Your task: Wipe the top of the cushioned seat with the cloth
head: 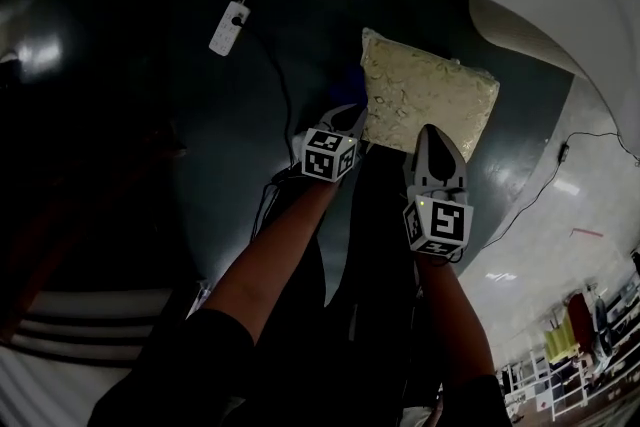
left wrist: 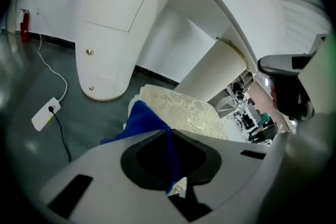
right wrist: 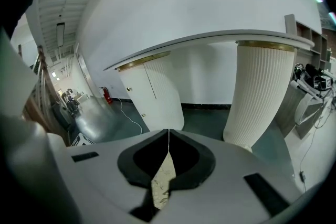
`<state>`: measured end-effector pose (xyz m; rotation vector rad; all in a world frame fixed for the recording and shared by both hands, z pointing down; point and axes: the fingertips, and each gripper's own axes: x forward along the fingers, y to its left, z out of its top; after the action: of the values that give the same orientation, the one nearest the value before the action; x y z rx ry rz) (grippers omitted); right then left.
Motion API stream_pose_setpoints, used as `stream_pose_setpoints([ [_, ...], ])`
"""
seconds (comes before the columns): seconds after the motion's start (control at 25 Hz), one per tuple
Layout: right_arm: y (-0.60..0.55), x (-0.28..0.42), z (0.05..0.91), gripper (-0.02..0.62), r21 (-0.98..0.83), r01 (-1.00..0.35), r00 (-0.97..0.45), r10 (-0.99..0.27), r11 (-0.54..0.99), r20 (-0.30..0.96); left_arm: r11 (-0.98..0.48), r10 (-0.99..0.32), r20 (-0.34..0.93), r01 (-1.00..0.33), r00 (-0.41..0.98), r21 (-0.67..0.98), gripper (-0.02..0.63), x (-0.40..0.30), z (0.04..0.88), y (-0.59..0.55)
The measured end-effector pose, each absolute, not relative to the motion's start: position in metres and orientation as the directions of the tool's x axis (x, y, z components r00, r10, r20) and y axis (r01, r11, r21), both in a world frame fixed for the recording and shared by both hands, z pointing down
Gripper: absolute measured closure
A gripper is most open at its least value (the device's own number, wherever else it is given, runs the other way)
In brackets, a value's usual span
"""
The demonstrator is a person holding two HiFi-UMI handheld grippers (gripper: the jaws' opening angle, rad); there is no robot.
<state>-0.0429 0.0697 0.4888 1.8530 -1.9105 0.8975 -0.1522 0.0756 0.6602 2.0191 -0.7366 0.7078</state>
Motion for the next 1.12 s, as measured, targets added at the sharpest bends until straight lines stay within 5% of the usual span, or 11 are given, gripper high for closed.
stream_pose_setpoints([
  [1.12,0.084,0.024,0.501,0.558,-0.297,-0.943,-0.068,-0.789,-0.149,0.611,-0.601,-0.124,0.721,-0.63,0.681,0.492,0.571,-0.091,0.681,0.117],
])
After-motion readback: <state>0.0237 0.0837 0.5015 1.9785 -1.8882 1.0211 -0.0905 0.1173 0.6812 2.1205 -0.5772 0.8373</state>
